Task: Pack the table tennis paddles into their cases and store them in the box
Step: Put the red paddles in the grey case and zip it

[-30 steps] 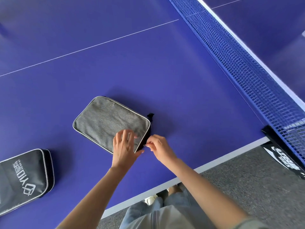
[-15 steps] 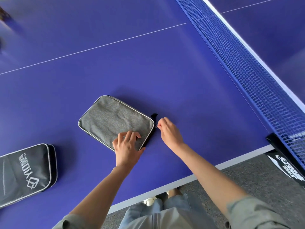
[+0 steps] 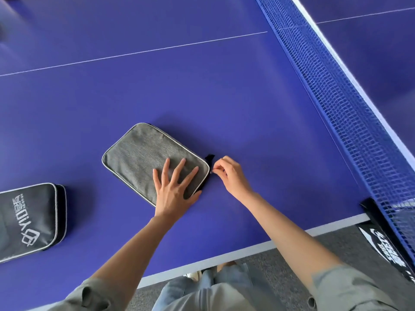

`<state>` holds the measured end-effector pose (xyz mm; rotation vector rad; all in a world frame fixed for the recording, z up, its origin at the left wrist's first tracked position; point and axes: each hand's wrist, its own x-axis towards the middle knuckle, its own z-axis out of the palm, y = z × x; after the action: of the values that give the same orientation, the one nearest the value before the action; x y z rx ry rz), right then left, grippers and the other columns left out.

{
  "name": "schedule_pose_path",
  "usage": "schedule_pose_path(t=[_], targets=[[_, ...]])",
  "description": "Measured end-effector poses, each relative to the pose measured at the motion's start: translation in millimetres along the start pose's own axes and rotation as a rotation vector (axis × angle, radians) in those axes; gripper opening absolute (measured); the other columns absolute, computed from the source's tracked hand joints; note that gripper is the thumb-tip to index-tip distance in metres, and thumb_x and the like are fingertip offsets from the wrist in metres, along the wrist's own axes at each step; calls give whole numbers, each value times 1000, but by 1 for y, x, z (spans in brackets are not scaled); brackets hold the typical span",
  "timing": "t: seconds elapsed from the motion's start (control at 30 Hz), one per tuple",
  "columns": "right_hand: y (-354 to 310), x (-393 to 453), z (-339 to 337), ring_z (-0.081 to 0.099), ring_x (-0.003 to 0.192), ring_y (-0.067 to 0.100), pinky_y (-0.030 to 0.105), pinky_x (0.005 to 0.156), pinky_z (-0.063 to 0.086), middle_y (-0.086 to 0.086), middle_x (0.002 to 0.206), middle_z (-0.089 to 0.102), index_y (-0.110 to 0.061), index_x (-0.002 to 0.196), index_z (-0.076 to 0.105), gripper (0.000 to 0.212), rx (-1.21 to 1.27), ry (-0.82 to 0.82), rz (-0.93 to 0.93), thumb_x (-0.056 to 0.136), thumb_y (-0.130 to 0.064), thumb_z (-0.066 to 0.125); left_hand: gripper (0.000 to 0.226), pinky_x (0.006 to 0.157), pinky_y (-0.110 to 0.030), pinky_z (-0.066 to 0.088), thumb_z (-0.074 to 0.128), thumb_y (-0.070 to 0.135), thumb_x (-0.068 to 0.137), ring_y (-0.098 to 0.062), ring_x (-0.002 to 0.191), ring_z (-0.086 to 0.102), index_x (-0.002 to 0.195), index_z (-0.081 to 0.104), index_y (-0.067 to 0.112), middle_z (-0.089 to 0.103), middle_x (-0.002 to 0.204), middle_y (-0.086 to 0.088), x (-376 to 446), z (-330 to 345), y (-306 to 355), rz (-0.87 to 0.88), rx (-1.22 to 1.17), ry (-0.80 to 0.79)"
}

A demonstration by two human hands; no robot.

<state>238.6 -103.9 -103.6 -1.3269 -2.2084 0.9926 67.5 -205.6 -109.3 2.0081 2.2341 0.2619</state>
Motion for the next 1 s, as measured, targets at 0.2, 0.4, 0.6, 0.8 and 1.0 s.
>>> schedule_pose_path(t=[0.2, 0.4, 0.6, 0.8, 1.0], targets=[[-4, 29, -3, 56, 79, 30, 39, 70, 45, 15, 90, 57, 3, 86, 60, 9, -78, -82, -29, 91, -3, 56, 64, 112, -63, 11, 59, 56, 79, -37, 142, 20, 138, 39, 42, 36, 150, 3, -4, 7, 0, -18, 32, 21], [-21, 29, 6, 63, 92, 30, 38, 85, 49, 14, 104, 68, 0, 110, 61, 23, 185, -54, 281, 97, -9, 44, 51, 109, -58, 23, 53, 55, 84, -36, 134, 36, 127, 58, 28, 49, 136, -8, 7, -14, -20, -186, -186, 194], [-48, 31, 26, 53, 111, 28, 28, 95, 34, 17, 116, 60, -11, 125, 57, 41, 101, -93, 260, 87, -21, 66, 82, 109, -65, -6, 54, 73, 72, -38, 143, -8, 143, 24, 46, 8, 156, -11, 33, -41, -101, -590, -133, -36], [-53, 41, 33, 56, 108, 28, 30, 98, 38, 15, 115, 63, -10, 121, 62, 34, 96, -9, 122, 88, -11, 64, 87, 109, -52, 17, 53, 84, 59, -30, 131, 14, 136, 28, 52, 20, 140, -4, 27, -39, -113, -687, -204, 7], [-64, 99, 30, 53, 112, 29, 10, 92, 28, 21, 121, 54, -3, 120, 62, 31, 47, -6, 33, 89, -3, 61, 89, 103, -48, 24, 58, 79, 62, -29, 122, 20, 138, 21, 51, 18, 137, -8, -16, -27, -69, -959, -358, 95]])
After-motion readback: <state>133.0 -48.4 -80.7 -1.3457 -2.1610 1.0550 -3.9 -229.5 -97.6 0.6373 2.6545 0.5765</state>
